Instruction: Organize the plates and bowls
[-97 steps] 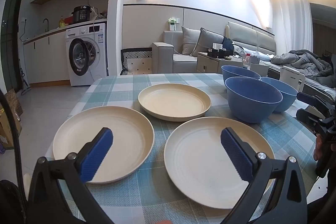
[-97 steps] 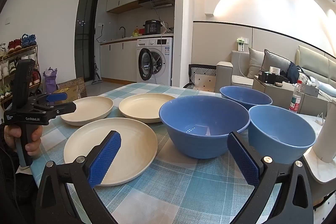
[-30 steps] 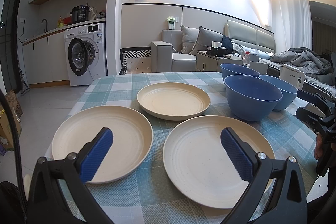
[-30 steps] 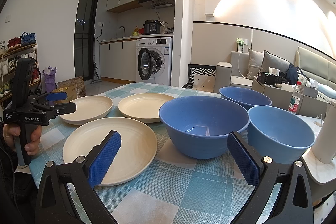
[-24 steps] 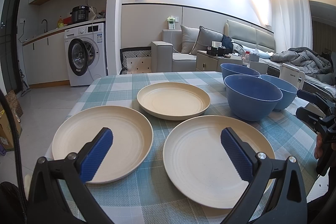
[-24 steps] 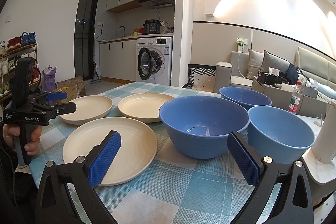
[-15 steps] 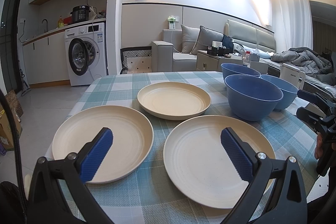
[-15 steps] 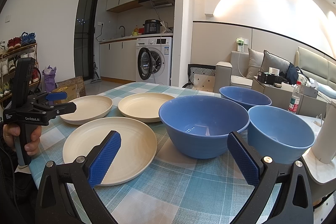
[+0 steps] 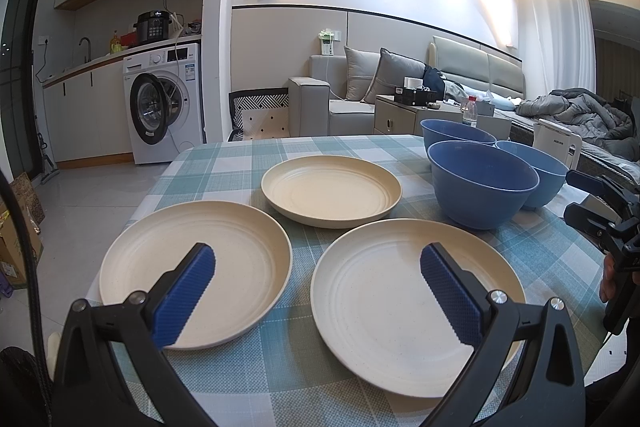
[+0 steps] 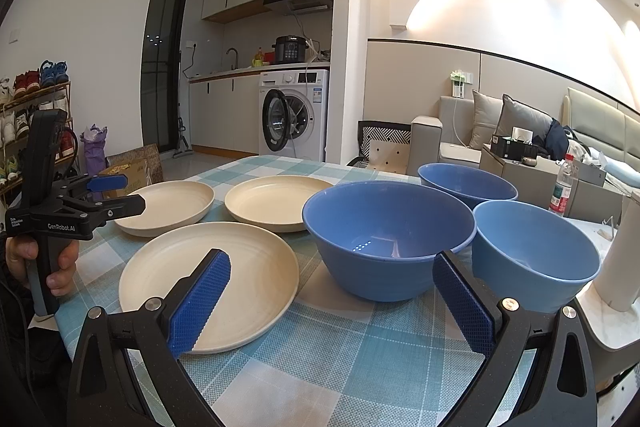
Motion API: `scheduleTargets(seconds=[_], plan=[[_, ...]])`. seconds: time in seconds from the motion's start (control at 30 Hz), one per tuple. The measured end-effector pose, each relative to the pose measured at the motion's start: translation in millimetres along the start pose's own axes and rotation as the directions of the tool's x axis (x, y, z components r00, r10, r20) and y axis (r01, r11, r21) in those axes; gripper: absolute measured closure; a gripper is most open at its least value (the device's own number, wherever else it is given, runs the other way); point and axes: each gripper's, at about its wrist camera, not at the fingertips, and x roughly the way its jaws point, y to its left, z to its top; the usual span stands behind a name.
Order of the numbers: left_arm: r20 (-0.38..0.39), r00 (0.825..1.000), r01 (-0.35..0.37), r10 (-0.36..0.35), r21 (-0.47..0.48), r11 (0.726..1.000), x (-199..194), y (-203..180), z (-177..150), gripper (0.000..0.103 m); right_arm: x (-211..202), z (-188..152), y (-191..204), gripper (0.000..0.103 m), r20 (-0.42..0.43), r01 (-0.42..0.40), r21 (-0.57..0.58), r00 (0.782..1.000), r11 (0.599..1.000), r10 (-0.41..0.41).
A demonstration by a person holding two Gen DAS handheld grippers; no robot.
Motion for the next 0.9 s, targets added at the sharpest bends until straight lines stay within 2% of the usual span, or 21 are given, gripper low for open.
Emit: scheduleTargets(seconds=[0.9], plan=[[-0.002,1.000,-0.022,0.022,0.005,1.000,-4.4,5.8,0.2,0.000,2.4,0.8,-0.4,0.000,-0.022,0.030,0.005,0.999,1.000,-0.030]])
